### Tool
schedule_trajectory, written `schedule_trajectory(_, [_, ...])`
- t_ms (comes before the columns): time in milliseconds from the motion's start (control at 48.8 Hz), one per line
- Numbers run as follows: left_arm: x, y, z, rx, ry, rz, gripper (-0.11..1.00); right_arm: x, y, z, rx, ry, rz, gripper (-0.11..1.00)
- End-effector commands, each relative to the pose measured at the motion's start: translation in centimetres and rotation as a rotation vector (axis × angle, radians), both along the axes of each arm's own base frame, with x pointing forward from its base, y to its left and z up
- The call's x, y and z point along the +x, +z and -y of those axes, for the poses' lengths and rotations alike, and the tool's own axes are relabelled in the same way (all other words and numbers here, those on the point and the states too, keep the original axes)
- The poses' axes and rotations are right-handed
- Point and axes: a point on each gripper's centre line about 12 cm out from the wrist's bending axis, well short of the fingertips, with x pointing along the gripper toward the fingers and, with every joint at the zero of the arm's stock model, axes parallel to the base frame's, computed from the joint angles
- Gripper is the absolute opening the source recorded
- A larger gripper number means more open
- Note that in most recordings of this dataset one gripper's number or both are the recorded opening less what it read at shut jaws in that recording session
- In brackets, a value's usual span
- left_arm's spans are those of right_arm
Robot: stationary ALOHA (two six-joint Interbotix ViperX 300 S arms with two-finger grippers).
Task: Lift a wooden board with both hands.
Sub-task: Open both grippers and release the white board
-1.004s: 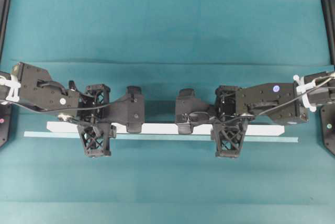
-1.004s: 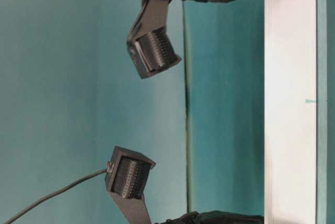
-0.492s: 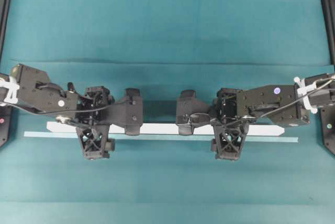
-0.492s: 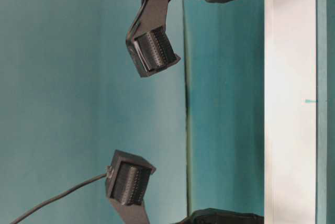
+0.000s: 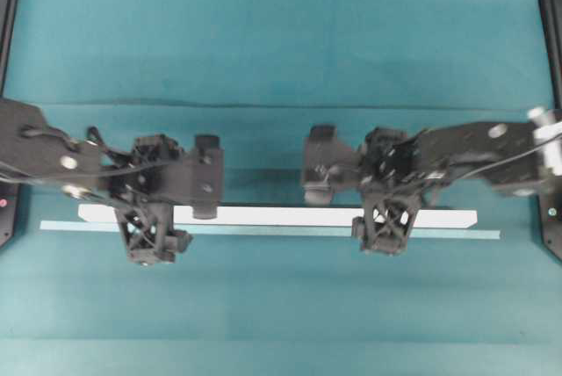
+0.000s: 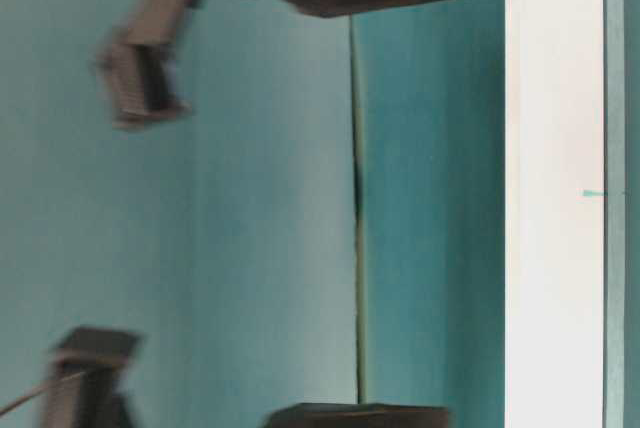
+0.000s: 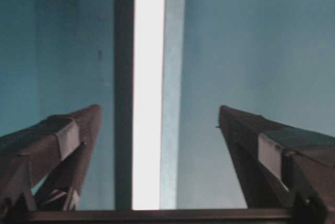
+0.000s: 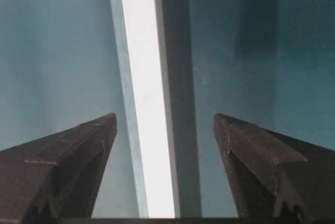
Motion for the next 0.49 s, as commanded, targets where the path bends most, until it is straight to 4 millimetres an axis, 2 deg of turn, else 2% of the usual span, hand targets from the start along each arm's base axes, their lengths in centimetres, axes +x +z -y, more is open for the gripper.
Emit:
schedule_trajectory(0, [-0.1, 2.8, 0.1, 0.002, -0.014, 0.089, 0.99, -0.2, 3.0, 0.2, -0.001, -0.011, 0.08, 0.89])
schedule_trajectory(143, [-0.9, 6.5, 0.1, 0.018, -0.042, 0.21, 0.99, -1.2, 6.9, 0.4, -0.005, -0.02, 0.201, 0.89])
schedule_trajectory(287, [-2.3, 9.1, 0.0, 0.043, -0.077, 0.303, 0.99, -2.4, 10.4, 0.8, -0.018, -0.025, 0.34, 0.89])
schedule_trajectory(471, [-2.8, 11.5, 0.0, 0.051, -0.087, 0.442, 0.99, -4.0, 11.9, 1.1, -0.032, -0.044, 0.505, 0.89])
